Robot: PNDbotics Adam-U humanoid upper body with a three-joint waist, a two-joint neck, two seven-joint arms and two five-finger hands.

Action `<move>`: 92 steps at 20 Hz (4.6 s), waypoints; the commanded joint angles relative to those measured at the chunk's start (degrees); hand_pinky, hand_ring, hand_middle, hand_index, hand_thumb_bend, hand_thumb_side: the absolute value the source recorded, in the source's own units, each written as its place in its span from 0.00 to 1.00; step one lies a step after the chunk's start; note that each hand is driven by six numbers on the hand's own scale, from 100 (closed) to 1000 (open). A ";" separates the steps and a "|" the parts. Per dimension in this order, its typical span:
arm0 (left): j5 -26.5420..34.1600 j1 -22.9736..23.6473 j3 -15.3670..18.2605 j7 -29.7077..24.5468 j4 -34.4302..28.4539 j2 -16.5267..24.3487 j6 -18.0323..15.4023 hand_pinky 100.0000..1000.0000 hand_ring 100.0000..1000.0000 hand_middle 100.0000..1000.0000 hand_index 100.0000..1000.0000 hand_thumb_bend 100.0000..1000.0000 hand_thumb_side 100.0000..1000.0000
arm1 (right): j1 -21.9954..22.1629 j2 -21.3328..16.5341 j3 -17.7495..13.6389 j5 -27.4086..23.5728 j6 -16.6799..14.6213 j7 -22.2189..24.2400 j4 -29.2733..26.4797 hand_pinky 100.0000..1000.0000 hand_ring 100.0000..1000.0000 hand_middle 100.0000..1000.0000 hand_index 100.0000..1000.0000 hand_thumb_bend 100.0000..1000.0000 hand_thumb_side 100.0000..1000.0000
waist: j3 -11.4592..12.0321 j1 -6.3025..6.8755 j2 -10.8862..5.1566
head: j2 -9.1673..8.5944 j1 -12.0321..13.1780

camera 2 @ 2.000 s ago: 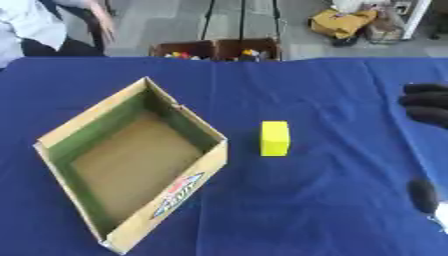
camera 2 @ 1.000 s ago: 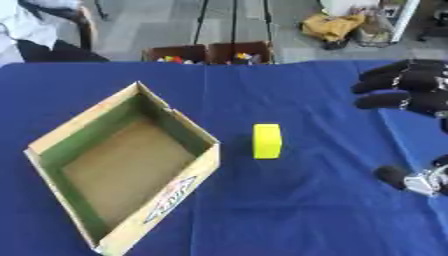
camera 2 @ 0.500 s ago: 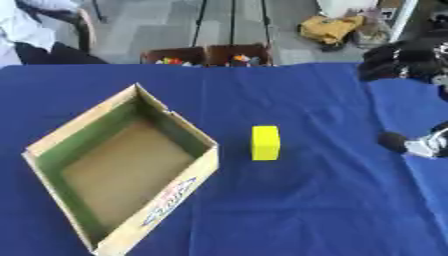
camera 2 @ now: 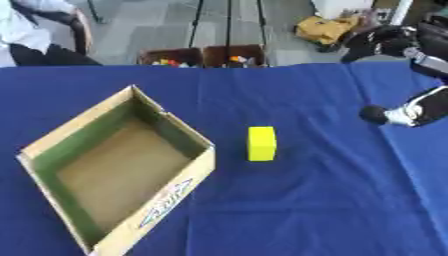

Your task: Pick up objects on the table and place them in the box.

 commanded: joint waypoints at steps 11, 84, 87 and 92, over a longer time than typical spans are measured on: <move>0.67 -1.02 -0.26 -0.60 -0.98 0.44 0.84 0.72 0.73 0.88 0.97 0.00 1.00 | -7.87 3.87 3.09 3.00 2.64 9.36 3.64 0.83 0.86 0.71 0.83 0.41 0.75 | 1.26 -1.38 -1.75 | -0.68 -1.27; 0.12 -2.27 -1.23 -2.83 -0.98 -2.41 2.64 0.73 0.72 0.88 0.97 0.00 1.00 | -11.86 16.33 8.67 24.93 11.44 10.13 16.20 0.89 0.89 0.74 0.87 0.44 0.63 | 5.55 -1.21 0.67 | -3.85 -6.07; 0.06 -2.34 -1.17 -2.93 -0.98 -2.55 2.66 0.73 0.72 0.88 0.97 0.00 1.00 | -11.84 16.79 8.75 25.69 11.21 10.54 16.70 0.89 0.89 0.74 0.87 0.44 0.62 | 5.71 -1.24 0.89 | -3.76 -6.15; -0.05 -2.64 -1.15 -3.05 -0.98 -2.78 2.76 0.73 0.72 0.88 0.97 0.00 1.00 | -11.73 17.54 8.64 26.95 11.31 10.63 17.52 0.88 0.87 0.72 0.86 0.44 0.58 | 6.12 -1.37 1.35 | -4.18 -6.28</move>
